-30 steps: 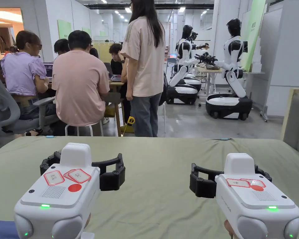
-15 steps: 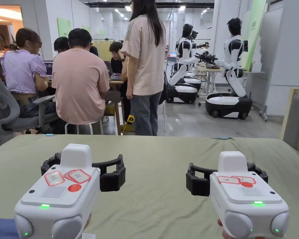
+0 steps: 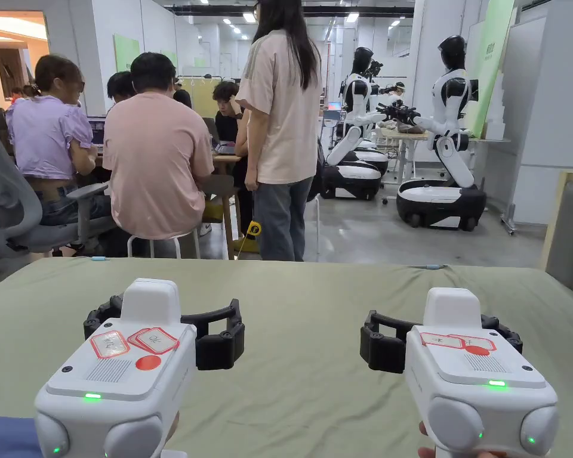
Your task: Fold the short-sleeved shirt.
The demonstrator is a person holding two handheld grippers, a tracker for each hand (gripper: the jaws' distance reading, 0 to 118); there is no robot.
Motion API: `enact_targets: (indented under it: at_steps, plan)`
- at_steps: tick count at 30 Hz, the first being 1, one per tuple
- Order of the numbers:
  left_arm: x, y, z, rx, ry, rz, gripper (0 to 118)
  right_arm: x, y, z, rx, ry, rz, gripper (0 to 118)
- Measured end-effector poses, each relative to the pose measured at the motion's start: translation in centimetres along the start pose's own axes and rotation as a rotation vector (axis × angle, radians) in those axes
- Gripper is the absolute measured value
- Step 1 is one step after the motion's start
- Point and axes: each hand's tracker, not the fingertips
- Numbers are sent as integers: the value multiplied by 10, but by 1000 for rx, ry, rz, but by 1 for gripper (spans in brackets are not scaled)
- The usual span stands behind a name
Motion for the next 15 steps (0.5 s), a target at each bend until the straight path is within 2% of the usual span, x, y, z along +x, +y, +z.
enact_targets:
  at_steps: [3, 6, 10, 15]
  plan:
    - [0, 1, 0, 3, -2, 0, 118, 2, 0, 1, -16, 13, -12, 118]
    - [1, 1, 1, 4, -2, -1, 118, -2, -1, 4, 1, -12, 4, 118]
    - [2, 2, 2, 6, -3, -1, 118, -3, 0, 4, -6, 7, 24, 118]
    - [3, 2, 4, 9, -6, -2, 118, -1, 1, 6, -9, 29, -2, 118]
